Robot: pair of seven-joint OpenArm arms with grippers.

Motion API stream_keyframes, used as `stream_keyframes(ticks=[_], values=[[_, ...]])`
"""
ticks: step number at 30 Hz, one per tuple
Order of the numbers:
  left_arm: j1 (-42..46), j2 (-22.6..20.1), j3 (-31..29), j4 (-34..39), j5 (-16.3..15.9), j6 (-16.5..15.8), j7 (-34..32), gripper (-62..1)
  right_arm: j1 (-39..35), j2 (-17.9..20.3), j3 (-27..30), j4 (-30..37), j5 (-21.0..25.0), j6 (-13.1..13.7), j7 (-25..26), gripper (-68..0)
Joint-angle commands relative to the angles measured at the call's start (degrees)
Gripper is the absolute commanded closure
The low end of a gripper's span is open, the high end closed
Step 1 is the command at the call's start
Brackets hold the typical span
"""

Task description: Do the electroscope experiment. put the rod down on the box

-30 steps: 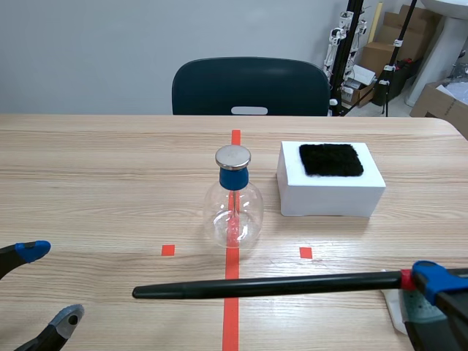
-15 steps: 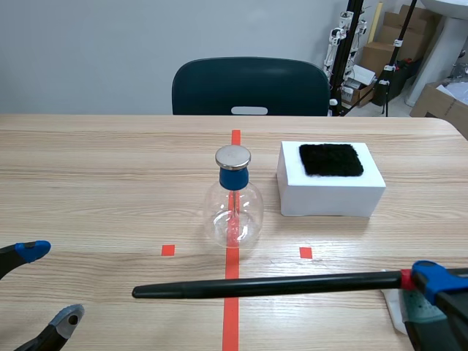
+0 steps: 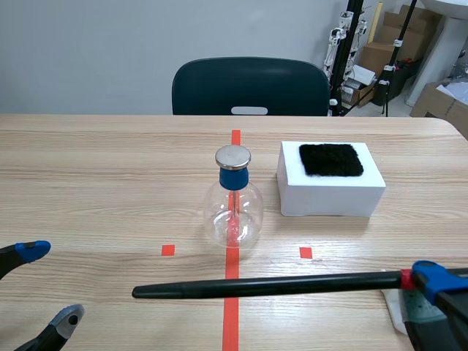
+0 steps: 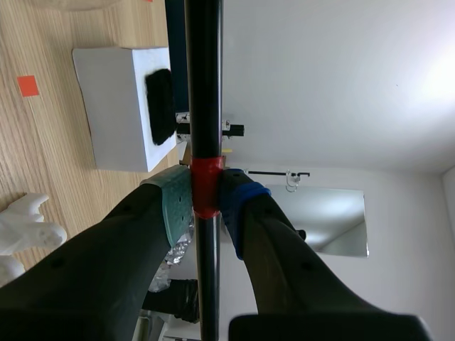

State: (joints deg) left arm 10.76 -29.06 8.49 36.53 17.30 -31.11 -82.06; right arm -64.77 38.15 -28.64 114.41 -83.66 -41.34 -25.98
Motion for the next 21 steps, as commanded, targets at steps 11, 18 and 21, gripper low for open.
stream_keyframes(ticks=[11,18,21], values=[[-0.15,-0.66,-0.57,0.61,-0.59,0.11,-0.83,-62.3,5.86,9.55,1.46,0.94,7.56,-3.52,0.20,-0.2],[-0.15,-0.66,-0.57,0.61,-0.59,0.11,-0.81,-62.3,12.87,17.33,2.05,0.94,23.56,2.67,2.97,-0.2],[-0.15,-0.66,-0.57,0.61,-0.59,0.11,-0.83,-62.3,16.44,20.70,1.99,0.94,31.30,9.68,5.22,-0.2]])
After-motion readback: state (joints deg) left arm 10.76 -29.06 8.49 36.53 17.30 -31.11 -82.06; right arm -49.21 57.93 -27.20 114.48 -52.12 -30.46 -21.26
